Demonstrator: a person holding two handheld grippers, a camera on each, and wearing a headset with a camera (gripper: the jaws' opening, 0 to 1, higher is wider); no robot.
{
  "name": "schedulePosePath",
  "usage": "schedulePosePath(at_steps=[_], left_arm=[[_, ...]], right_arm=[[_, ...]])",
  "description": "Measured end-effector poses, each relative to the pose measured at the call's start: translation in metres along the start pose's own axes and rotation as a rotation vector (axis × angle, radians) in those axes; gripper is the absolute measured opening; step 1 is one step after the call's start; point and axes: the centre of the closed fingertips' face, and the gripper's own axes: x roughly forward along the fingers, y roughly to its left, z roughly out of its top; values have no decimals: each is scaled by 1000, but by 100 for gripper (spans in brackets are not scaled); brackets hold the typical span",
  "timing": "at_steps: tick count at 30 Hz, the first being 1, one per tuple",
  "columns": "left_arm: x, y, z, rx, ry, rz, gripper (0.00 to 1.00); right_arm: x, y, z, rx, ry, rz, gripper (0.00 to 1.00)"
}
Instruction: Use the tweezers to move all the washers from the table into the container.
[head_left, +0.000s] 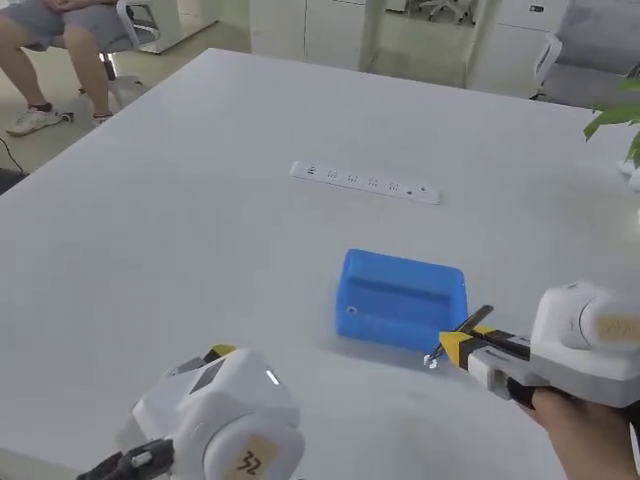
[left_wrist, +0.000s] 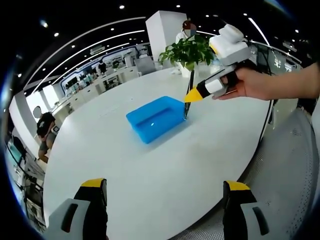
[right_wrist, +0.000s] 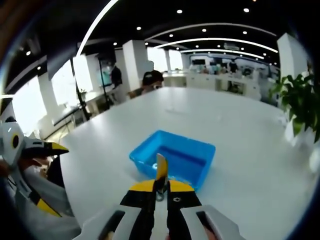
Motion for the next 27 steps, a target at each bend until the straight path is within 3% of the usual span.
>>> schedulePosePath(at_steps=[13, 23, 27], left_arm=[[-1, 3, -1, 0, 2, 5, 99], [-2, 6, -1, -9, 2, 10, 99], [-2, 7, 0, -9, 0, 12, 99]], right_arm=[[9, -13, 38, -13, -72, -33, 4], [22, -22, 43, -38, -67, -56, 4], [31, -30, 36, -42, -40, -61, 4]])
